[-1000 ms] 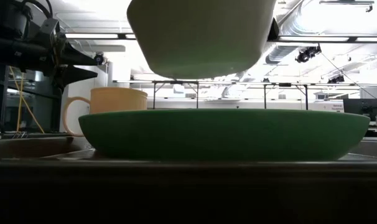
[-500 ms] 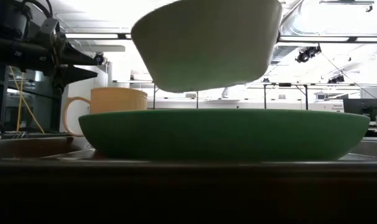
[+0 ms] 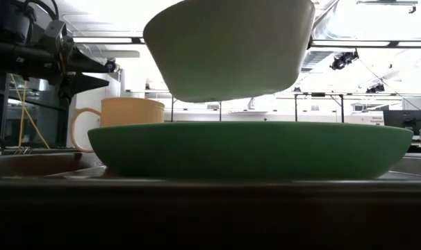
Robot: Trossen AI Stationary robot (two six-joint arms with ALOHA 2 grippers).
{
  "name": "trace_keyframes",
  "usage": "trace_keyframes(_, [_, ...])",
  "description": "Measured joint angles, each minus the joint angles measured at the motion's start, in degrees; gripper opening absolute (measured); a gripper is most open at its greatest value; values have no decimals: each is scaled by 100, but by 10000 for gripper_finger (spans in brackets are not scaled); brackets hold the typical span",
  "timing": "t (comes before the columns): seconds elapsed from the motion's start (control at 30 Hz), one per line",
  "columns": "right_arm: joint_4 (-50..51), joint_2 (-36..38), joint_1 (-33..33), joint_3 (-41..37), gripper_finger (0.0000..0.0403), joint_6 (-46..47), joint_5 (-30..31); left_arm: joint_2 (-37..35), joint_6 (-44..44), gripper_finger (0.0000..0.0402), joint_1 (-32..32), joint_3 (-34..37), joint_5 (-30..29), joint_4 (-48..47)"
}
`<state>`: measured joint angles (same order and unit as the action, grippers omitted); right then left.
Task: Set up tray
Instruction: Put the white bowl on top of the green plate on the black tray
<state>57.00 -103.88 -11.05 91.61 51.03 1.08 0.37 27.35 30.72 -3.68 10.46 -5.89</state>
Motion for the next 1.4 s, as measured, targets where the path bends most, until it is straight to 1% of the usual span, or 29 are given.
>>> trace_keyframes(0.13, [-723,7,-9,-529,0,110,-314,0,0,211,0,0,0,0])
trace_keyframes(0.23, [-1114,7,-17,-748,0,172,-415,0,0,211,0,0,1,0])
trace_keyframes(0.8, [-988,13,-26,-759,0,154,-338,-1,20,211,0,0,2,13])
trace_keyframes(1.07, [-1392,26,-101,-1163,0,313,-448,1,19,211,0,0,1,11])
trace_keyframes(1.4, [-1446,26,-101,-1187,0,296,-401,1,17,211,0,0,0,10])
